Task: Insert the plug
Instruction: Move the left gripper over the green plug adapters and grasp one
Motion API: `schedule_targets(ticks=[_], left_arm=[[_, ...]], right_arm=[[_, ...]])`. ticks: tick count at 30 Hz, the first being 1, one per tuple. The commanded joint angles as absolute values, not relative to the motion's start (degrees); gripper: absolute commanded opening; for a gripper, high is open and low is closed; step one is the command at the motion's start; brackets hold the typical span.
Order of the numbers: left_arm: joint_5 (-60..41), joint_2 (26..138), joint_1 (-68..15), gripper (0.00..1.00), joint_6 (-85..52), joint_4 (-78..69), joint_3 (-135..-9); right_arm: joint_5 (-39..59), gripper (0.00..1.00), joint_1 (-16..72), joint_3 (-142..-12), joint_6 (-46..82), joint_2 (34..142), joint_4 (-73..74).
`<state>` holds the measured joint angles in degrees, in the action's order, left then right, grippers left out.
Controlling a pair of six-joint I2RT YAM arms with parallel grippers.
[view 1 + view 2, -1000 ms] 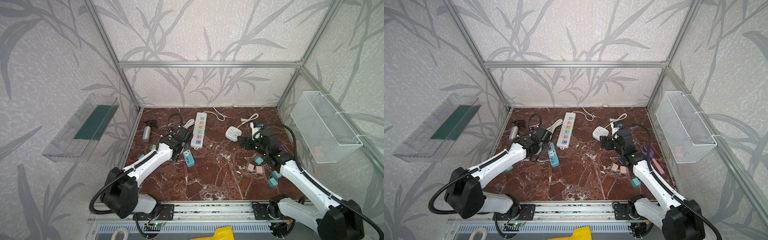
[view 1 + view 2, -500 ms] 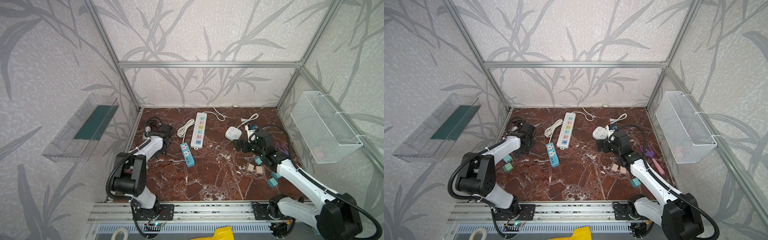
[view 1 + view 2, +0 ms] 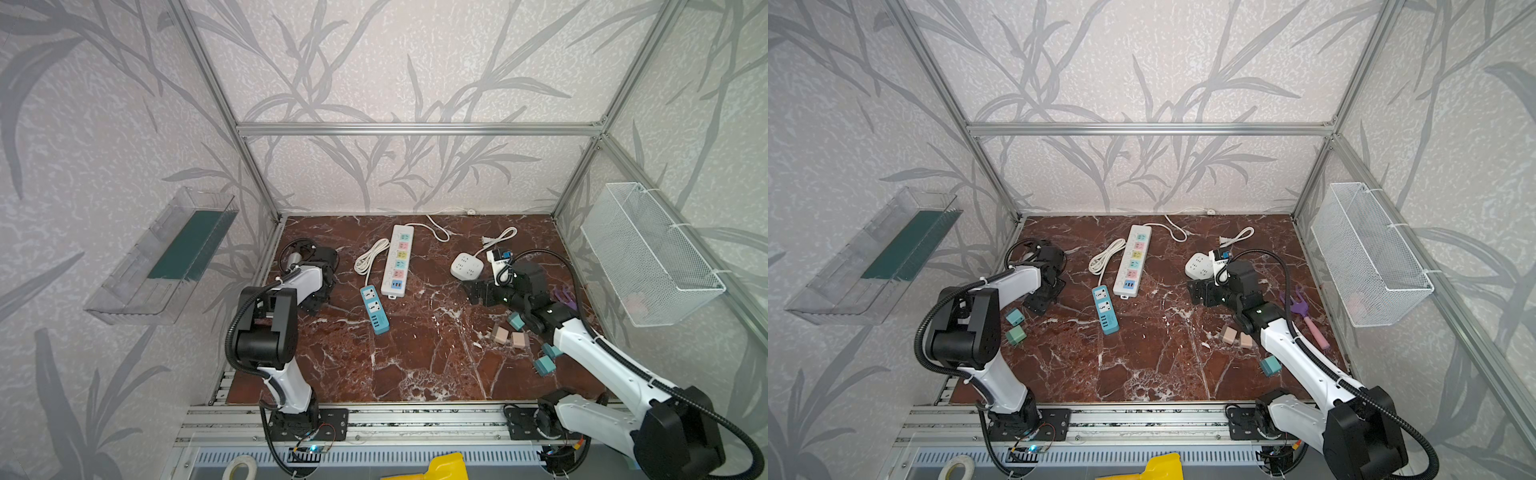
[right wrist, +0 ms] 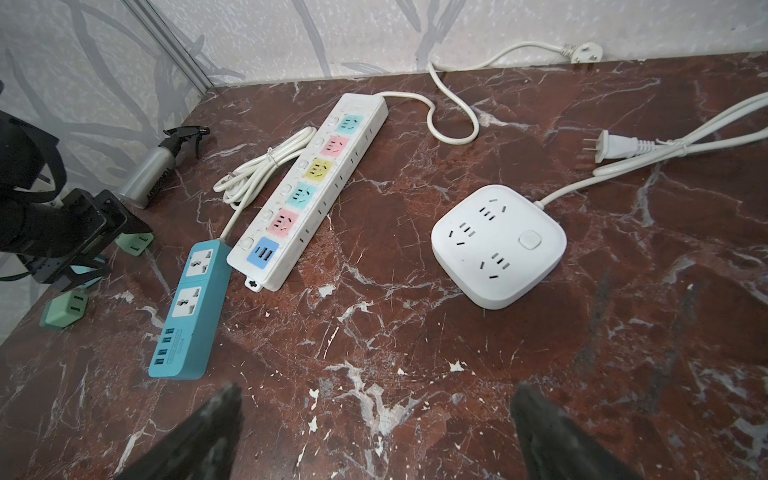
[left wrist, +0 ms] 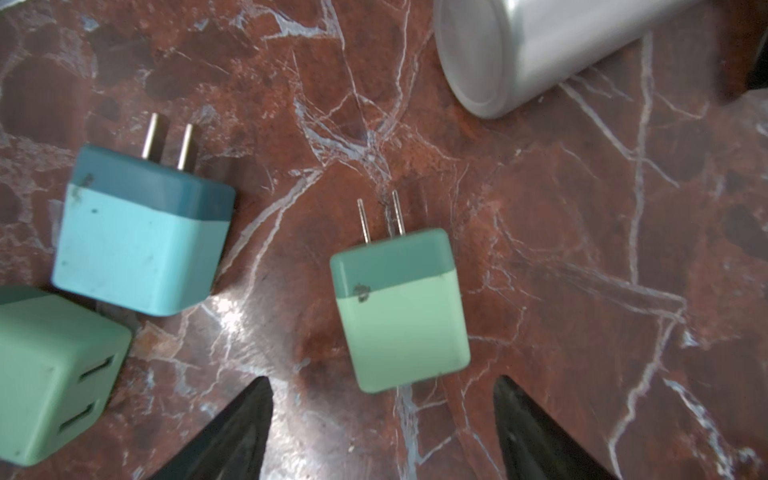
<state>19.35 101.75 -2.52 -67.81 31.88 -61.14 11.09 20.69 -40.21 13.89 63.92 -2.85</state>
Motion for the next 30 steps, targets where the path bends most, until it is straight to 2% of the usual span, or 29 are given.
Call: schedule_targets(ticks=[1,5,11,14,22,26,30], left_arm=[[20.82,103.01,-1.70,0.82,-68.79,31.52,-63.18],[20.08,104.61,-0.05,0.75,-65.42,28.39,-63.59],[20.10,106.80,1.54,0.73,-62.47,26.57,-63.37],[19.56,107.68,1.68,0.69,-60.98,26.29,-64.15],[17.24,106.60,1.55,0.39,-58.74,28.04,-64.95],[16.45,103.38,-0.52,0.31,-58.54,28.67,-62.58],[18.06,98.83,-9.04,0.31,-57.43,32.51,-60.81]], right_arm=[[13.06,0.99,20.65,-39.51,13.96,63.28,-0.82],[14.24,0.99,20.66,-39.43,14.06,64.19,-0.26],[13.18,0.98,20.65,-40.53,13.29,65.92,-2.17],[13.23,0.97,20.66,-40.71,13.19,66.18,-2.44],[13.27,0.93,20.66,-41.05,13.23,65.68,-3.02],[13.14,0.93,20.70,-40.73,13.44,64.11,-3.09],[13.36,0.93,20.65,-40.30,14.15,63.80,-2.05]])
